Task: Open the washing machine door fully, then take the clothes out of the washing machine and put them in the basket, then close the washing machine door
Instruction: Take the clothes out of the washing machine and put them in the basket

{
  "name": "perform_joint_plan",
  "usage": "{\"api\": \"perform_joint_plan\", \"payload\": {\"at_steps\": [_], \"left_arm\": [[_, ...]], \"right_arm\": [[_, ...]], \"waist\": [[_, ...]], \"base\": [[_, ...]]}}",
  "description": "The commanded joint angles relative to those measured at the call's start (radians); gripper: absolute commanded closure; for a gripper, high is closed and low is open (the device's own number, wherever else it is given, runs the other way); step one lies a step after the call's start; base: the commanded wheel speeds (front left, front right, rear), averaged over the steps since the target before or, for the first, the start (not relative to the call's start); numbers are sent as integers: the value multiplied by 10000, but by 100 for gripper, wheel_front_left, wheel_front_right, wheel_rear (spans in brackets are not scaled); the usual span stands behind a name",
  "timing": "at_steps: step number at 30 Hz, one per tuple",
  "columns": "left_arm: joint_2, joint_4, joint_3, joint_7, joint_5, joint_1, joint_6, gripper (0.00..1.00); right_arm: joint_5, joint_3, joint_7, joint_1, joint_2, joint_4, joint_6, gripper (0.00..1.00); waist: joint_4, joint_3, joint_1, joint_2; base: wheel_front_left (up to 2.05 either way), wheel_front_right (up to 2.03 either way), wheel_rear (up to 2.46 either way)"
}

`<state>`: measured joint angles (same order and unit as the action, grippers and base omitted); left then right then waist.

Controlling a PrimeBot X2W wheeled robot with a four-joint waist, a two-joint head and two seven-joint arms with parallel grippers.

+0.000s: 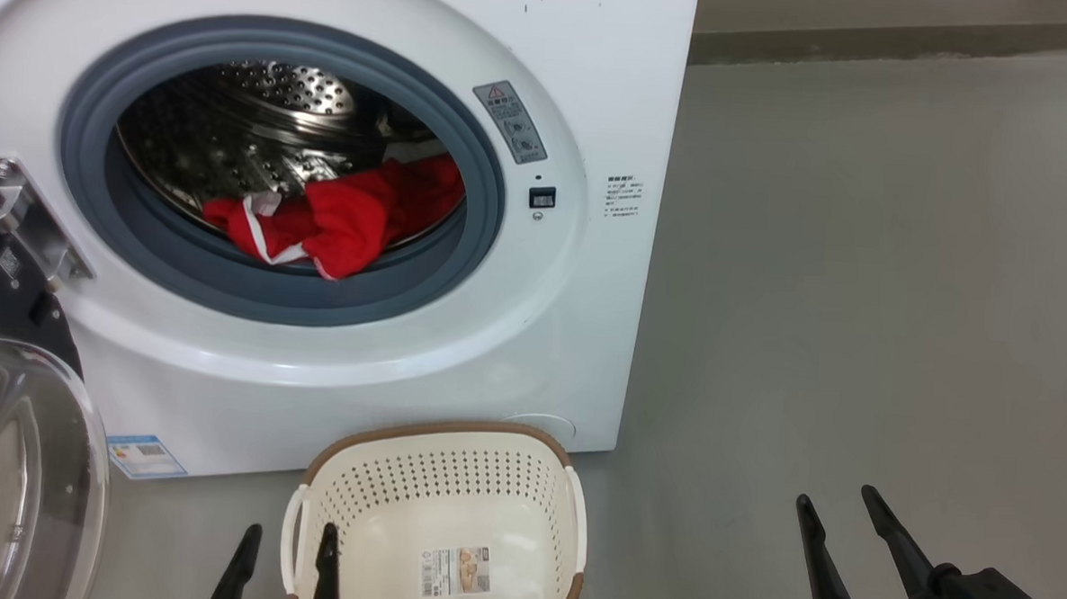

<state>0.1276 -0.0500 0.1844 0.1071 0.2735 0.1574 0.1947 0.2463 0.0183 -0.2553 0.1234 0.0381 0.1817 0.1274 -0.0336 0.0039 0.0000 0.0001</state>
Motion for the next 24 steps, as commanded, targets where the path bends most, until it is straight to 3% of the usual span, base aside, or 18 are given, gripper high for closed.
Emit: {"api": "perform_joint_plan", "payload": {"at_steps": [1,11,24], "left_arm": [[44,-134,-244,11,-31,-599,59,0],[-227,1675,139,-37,114,-2267,-201,0],[-362,5744,140,-286,884,-6211,-1325,0]], "right_arm": [[35,239,-65,-307,122,-272,33,0],[-74,156,-65,-798,122,-617,33,0],[29,178,-65,-1870,122,-1130,33,0]], "waist": [[6,155,0,-1],[-111,1420,0,-1],[-545,3617,0,-1]], "base": [[0,0,0],[0,0,0],[0,0,0]]}}
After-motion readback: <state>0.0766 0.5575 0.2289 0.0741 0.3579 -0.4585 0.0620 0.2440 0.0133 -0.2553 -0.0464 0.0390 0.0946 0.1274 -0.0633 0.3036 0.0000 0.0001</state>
